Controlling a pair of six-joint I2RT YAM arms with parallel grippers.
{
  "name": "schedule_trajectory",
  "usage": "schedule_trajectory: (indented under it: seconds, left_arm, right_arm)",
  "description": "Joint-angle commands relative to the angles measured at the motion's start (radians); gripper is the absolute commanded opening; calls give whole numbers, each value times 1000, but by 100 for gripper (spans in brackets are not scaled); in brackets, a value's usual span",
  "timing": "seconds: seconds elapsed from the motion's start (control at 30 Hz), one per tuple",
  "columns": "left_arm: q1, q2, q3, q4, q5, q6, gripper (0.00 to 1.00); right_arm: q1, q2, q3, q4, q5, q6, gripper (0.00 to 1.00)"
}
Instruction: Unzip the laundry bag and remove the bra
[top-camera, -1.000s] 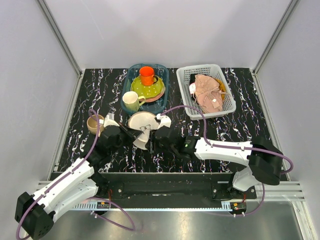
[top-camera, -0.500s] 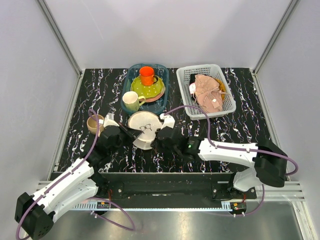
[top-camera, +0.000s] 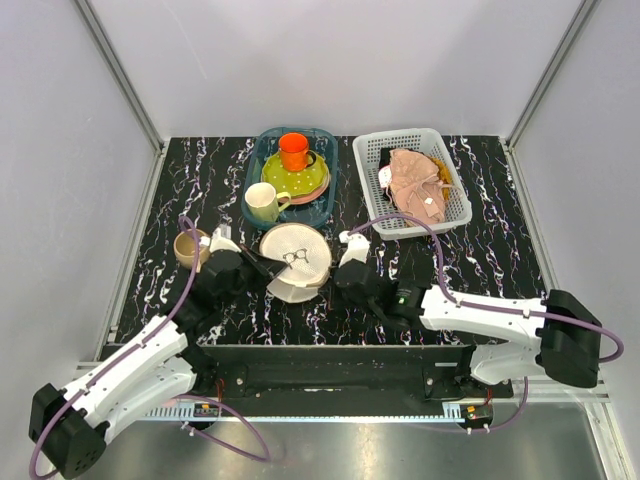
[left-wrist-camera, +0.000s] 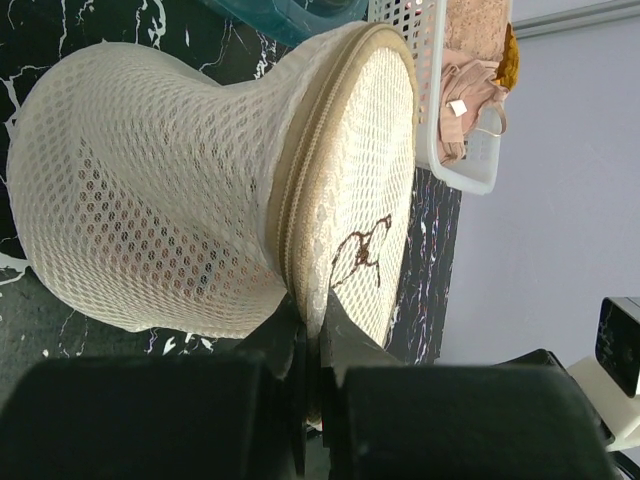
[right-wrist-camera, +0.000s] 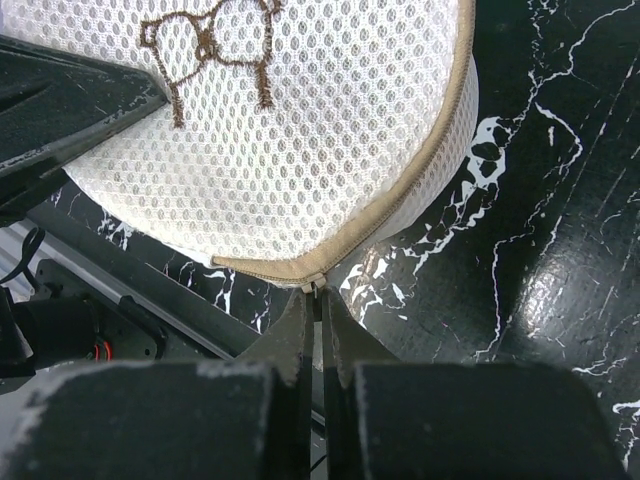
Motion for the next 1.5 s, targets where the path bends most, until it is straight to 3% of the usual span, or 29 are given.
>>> schedule_trajectory:
  seconds: [0.0,0.27,0.6,0.67,0.7,0.8,0.83,0.93,1.0,1.1,1.3,1.47]
  left_arm:
    - [9,7,59,34,-40,34,0]
    - [9,87,94,63,16,108,0]
    - [10,366,271,89,151,276,0]
    - [10,400,324,63,174,298,11]
    - [9,432,340,55,186,319,31]
    - [9,451,371,42,230,344,56]
    - [10,446,372,39,237,344,72]
    - [10,410,366,17,240,342,88]
    - [10,383,352,2,237,327,95]
    - [10,325,322,-11,247,295,97]
    - [-7,244,181,63,293,136,95]
    - [-51,265,127,144,273,85,91]
  right_arm:
    - [-5,-47,-33,-81,81,-17,0]
    - [-8,-88,-77,-115,97,2,0]
    - [-6,-125,-60,-126,37,5,0]
    - [-6,-124,-60,-121,34,5,0]
    - [-6,-122,-60,-114,32,5,0]
    - [-6,-105,-56,-105,29,5,0]
    - [-8,-99,-53,-101,31,6,0]
    - [-8,-88,-48,-86,35,19,0]
    - [-8,-85,-46,-71,34,22,0]
    - [-8,-68,-36,-60,31,25,0]
    - [-8,-49,-27,-45,22,19,0]
    - [-8,-44,-25,-43,14,22,0]
